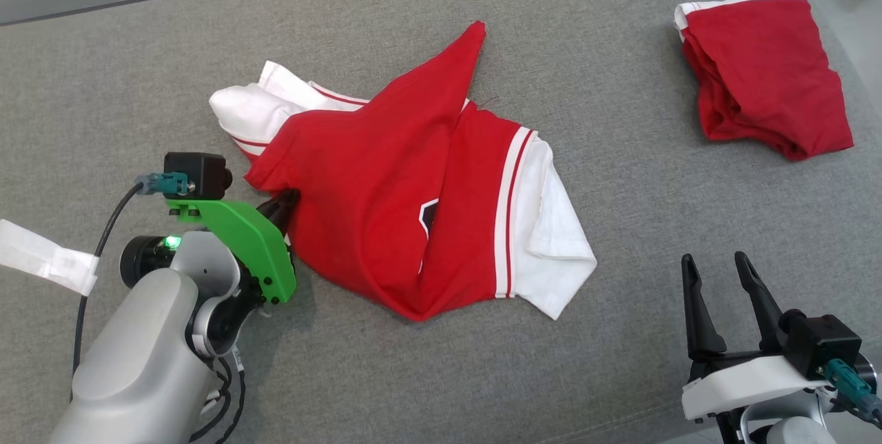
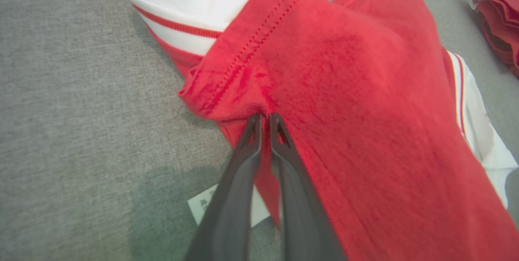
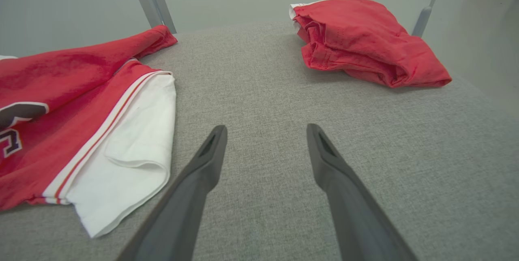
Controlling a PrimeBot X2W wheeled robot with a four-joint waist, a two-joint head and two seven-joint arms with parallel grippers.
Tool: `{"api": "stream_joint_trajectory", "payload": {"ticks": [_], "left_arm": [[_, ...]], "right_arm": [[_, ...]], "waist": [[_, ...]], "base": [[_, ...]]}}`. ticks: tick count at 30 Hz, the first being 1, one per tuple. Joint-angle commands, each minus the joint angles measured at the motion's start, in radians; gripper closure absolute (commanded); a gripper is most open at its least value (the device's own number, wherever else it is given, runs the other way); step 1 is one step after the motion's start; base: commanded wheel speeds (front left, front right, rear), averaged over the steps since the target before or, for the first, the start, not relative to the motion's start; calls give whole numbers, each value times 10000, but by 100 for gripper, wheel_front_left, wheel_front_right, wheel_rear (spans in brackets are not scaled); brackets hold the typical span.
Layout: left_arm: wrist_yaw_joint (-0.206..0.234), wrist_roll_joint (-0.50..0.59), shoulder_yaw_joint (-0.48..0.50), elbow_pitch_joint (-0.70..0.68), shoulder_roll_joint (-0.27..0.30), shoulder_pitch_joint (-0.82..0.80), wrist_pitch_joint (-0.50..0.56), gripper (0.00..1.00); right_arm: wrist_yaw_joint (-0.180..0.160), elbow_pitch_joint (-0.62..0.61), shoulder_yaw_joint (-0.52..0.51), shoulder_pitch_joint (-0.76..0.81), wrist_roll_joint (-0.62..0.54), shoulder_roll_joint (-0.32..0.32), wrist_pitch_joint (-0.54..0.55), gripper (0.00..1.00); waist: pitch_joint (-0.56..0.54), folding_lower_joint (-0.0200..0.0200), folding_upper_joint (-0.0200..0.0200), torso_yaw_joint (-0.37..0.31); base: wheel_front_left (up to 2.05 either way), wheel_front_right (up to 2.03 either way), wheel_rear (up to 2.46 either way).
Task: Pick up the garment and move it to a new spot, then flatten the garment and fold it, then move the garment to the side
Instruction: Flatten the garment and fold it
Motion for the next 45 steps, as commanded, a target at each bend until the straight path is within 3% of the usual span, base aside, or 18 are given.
{"api": "stream_joint_trajectory", "payload": {"ticks": [1,12,17,23,27,33,38,45], "left_arm": [[-89,-61,2,87,-36,-114,-113,100],[-110,-25,213,96,56,-279,-722,100],[162,406,259,-1016,448,157,-1283,100],[883,521,441,-3038,976,1336,-1518,100],[2109,151,1212,-4645,1171,3012,-1952,100],[3540,-496,2162,-5450,342,5425,-3117,100],[3858,-449,2110,-4869,-319,6222,-3848,100],[3532,-542,1630,-3730,-952,6063,-4077,100]], "right_arm": [[-16,-11,6,-20,-51,-26,-26,0],[-16,23,52,14,-15,-26,-26,0],[-16,27,-12,211,37,-27,-26,0],[-16,21,-189,447,68,-24,-26,0],[-16,8,-230,604,74,-24,-26,0],[-16,9,-168,600,-56,-23,-26,0],[-14,6,-190,522,-289,-20,-26,0],[-16,49,-289,445,-470,-40,-26,0]], "waist": [[6,0,112,28],[-34,0,112,92],[-205,0,112,138],[-428,0,112,402],[-545,0,112,736],[-574,0,112,1513],[-664,0,112,2144],[-849,0,112,2597]], "base": [[0,0,0],[0,0,0],[0,0,0],[0,0,0],[0,0,0],[0,0,0],[0,0,0],[0,0,0]]}}
